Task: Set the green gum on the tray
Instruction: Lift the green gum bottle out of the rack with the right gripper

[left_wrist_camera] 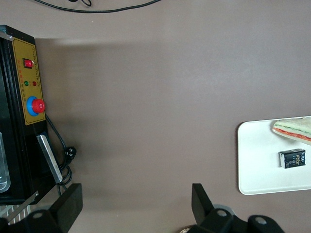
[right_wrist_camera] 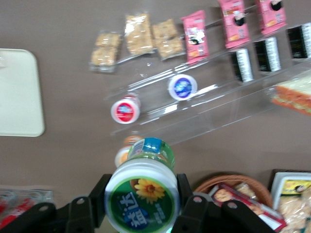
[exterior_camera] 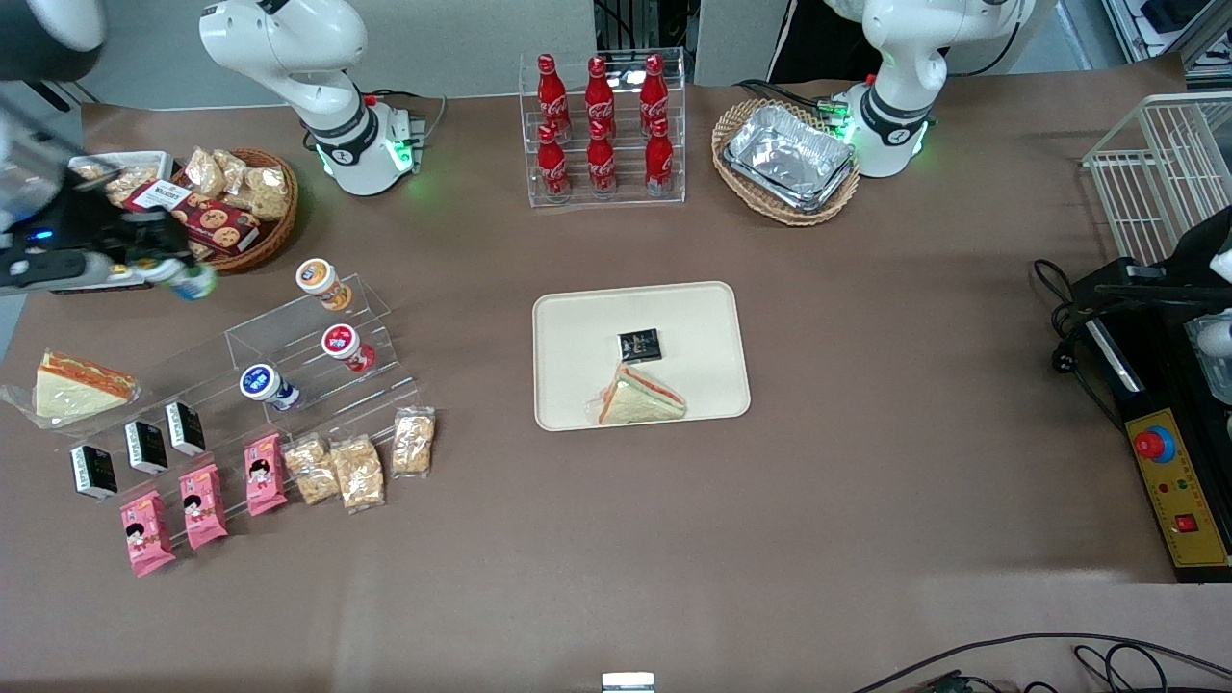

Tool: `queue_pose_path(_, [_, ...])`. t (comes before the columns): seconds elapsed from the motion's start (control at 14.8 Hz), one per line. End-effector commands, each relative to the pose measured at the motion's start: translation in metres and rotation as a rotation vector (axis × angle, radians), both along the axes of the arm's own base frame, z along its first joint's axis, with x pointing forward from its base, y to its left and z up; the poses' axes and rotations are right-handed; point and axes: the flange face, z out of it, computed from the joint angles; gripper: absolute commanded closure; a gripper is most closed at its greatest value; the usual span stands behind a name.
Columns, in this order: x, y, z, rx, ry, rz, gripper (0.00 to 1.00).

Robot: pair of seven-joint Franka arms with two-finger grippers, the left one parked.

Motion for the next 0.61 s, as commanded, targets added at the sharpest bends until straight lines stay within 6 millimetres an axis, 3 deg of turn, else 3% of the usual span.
queue_pose_path(0.0, [-0.014, 0.125, 0.014, -0.044, 0.011, -0.061, 1.00])
queue_pose_path(0.14, [-0.029, 0.198, 0.002, -0.065, 0.010, -0.083, 1.00])
queue_pose_path(0.27, [-0.034, 0.258, -0.023, -0.065, -0.001, -0.096, 1.00])
queue_pose_path(0.41, [-0.032, 0.299, -0.056, -0.072, 0.006, -0.095, 1.00])
queue_pose_path(0.54, [-0.029, 0.323, -0.094, -0.078, 0.008, -0.084, 1.00])
